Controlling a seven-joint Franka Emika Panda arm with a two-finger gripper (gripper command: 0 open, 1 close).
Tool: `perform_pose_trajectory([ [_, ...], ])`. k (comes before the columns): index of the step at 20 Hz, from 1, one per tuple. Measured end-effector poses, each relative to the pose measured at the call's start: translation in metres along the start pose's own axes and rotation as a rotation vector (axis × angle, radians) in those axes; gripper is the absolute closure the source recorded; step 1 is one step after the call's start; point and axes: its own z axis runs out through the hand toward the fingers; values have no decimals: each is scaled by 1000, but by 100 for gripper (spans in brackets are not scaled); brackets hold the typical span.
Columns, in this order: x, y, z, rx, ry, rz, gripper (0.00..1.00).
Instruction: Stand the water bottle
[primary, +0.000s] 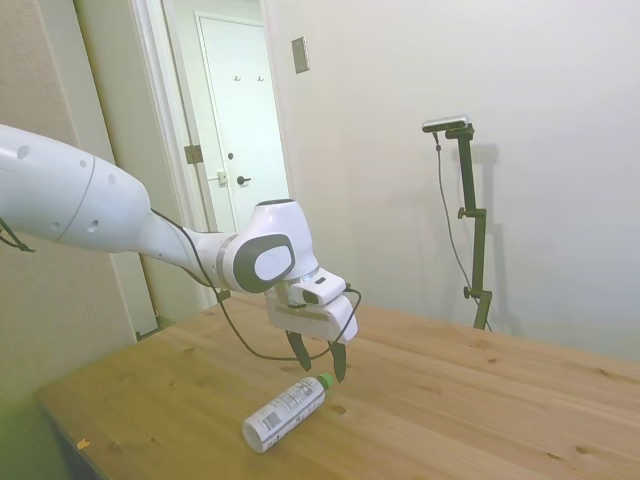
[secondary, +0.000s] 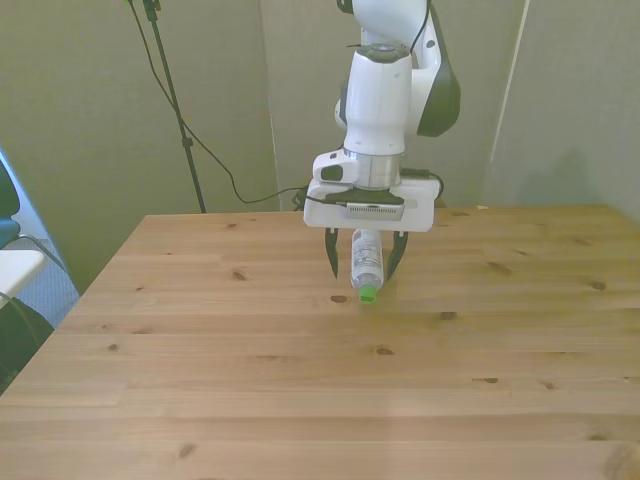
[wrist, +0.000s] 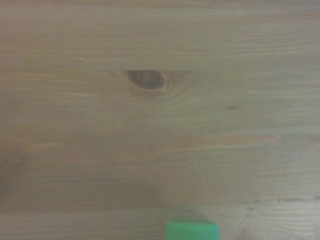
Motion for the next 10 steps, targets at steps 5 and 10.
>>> perform_pose_trajectory([
  [5, -3, -14, 20, -20, -14, -7, 0],
  [10, -10, -21, 32, -39, -24, -11, 0],
])
